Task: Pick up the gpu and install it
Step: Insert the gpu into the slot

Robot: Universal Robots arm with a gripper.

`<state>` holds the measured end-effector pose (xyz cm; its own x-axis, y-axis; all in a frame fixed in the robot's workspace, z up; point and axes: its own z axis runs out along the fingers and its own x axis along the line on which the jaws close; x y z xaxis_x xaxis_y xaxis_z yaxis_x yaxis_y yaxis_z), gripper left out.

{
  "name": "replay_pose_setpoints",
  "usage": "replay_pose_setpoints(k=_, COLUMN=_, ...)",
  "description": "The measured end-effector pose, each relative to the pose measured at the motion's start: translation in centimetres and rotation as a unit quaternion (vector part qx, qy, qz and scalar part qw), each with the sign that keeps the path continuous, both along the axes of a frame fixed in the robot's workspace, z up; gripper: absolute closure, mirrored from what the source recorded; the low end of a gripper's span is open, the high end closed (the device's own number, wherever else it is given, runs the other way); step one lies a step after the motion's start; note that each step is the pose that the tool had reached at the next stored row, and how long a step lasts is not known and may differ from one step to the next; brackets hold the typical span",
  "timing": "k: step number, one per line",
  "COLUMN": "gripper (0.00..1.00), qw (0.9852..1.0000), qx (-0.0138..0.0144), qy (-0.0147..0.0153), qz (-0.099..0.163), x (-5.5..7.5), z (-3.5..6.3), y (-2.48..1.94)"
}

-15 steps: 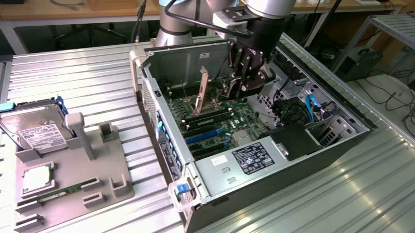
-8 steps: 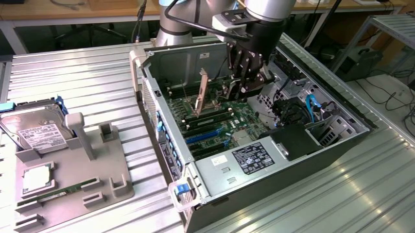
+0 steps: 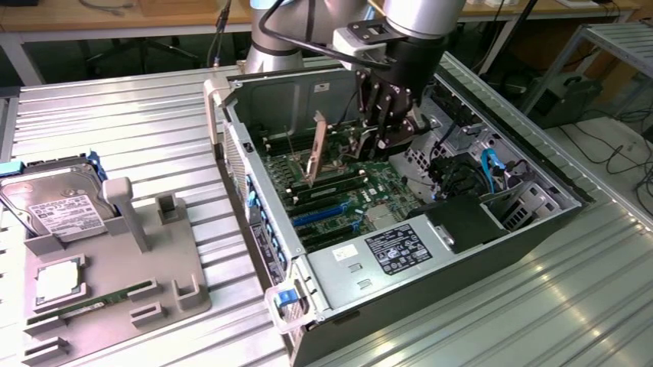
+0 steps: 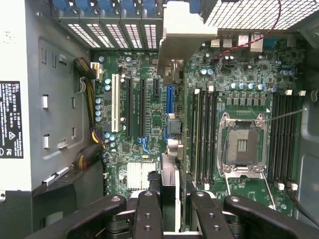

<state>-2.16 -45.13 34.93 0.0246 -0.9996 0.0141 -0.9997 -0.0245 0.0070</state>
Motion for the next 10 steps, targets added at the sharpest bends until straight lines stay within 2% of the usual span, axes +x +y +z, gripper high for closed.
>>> replay_pose_setpoints(k=10, gripper=0.72, qw=1.0000, qx=0.0000, qy=0.0000, qz=0.000, x=0.00, z=-0.73, y=0.00)
